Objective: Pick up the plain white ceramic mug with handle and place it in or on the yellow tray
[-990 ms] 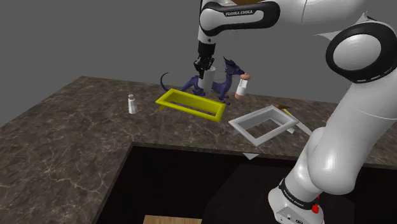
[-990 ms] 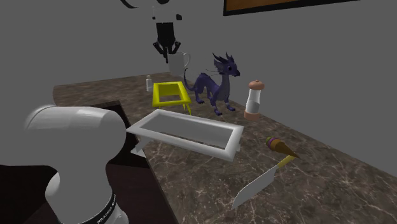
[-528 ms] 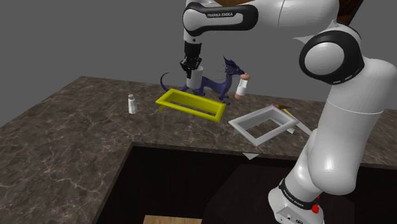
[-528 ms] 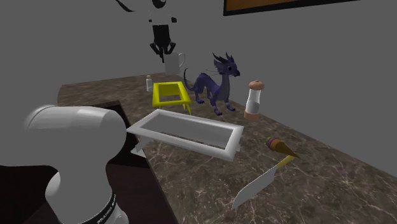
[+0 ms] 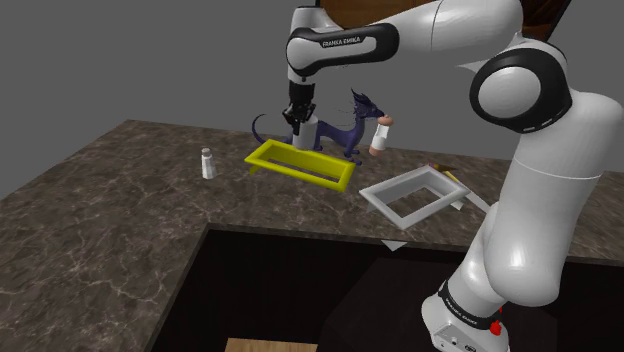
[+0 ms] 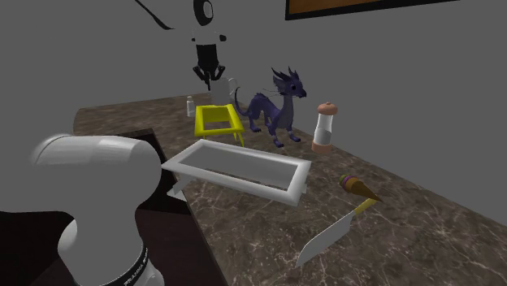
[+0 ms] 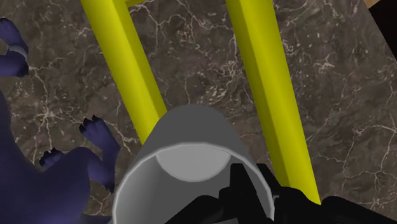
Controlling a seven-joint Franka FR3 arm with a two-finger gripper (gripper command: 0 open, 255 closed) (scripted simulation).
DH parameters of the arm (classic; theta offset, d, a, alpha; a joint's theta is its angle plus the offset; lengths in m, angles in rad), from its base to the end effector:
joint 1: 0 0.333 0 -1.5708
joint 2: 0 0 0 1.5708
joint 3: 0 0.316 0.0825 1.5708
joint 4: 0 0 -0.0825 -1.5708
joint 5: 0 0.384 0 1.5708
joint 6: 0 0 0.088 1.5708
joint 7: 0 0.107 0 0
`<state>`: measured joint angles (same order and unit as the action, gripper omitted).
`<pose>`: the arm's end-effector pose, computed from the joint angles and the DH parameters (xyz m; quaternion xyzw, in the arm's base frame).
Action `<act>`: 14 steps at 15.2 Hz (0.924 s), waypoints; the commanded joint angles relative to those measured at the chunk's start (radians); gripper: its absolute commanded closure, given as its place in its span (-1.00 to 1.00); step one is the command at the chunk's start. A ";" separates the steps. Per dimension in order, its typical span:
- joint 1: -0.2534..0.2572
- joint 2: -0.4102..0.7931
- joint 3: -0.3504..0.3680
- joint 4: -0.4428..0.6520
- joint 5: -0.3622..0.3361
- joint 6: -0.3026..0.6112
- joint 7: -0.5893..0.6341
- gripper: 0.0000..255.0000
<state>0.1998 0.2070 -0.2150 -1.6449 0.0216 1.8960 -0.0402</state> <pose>0.6294 0.0021 0.4977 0.9996 0.0121 0.0241 0.0122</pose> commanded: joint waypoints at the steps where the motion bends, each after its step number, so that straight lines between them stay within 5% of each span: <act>1: 0.001 0.002 0.001 -0.022 0.000 0.025 0.001 1.00; 6: 0.001 0.015 0.002 -0.084 0.004 0.099 0.000 1.00; 14: 0.001 0.015 0.002 -0.084 0.004 0.099 0.000 1.00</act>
<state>0.2011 0.2220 -0.2128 -1.7289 0.0254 1.9953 -0.0397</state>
